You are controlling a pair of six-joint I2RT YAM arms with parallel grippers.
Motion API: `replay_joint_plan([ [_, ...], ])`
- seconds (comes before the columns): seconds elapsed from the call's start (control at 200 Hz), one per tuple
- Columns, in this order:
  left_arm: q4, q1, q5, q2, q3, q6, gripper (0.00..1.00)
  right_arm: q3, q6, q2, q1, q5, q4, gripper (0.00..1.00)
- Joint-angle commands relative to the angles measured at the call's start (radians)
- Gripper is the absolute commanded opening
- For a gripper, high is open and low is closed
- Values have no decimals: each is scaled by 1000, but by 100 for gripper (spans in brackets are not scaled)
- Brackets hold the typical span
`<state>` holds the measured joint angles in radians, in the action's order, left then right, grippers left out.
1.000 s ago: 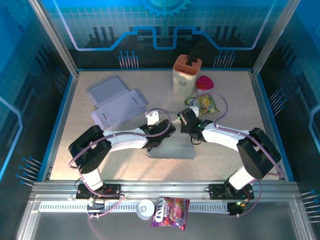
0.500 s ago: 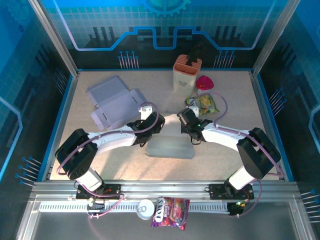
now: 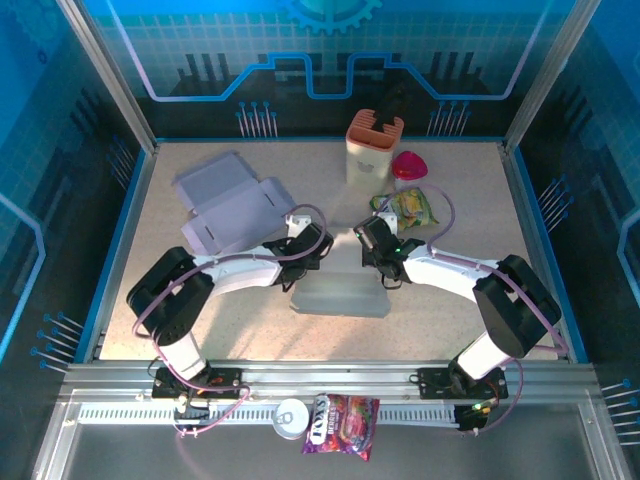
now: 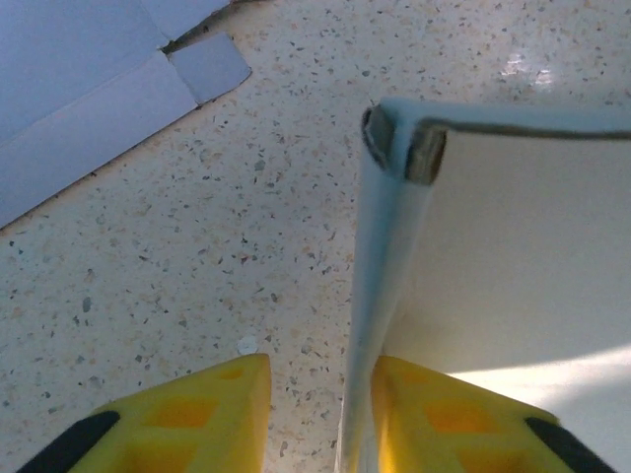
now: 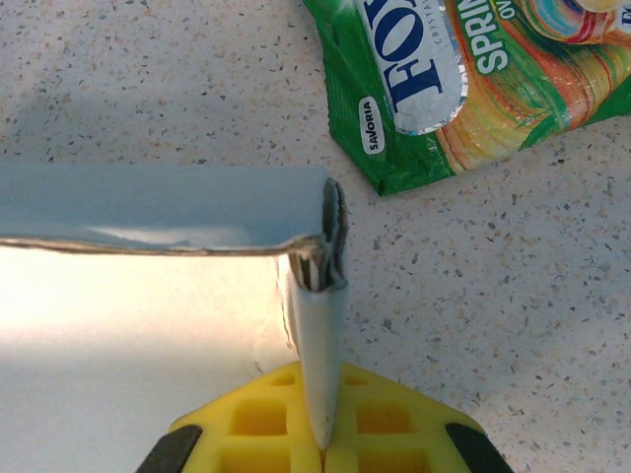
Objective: Fold the paper box
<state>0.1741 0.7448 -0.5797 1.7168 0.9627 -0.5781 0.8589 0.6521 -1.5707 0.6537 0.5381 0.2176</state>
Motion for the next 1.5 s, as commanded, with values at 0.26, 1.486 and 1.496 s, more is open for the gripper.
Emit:
replay_joint_plan([
  [0.26,25,8,-106,86,77,28,4,13,21,-25,16,-6,60,0],
  [1.486,141,96,-12,-266,23,-152,81,63,219,-53,30,-6,175,0],
  [1.496,146,96,-15,-274,22,-156,81,63,225,-50,30,-4,178,0],
])
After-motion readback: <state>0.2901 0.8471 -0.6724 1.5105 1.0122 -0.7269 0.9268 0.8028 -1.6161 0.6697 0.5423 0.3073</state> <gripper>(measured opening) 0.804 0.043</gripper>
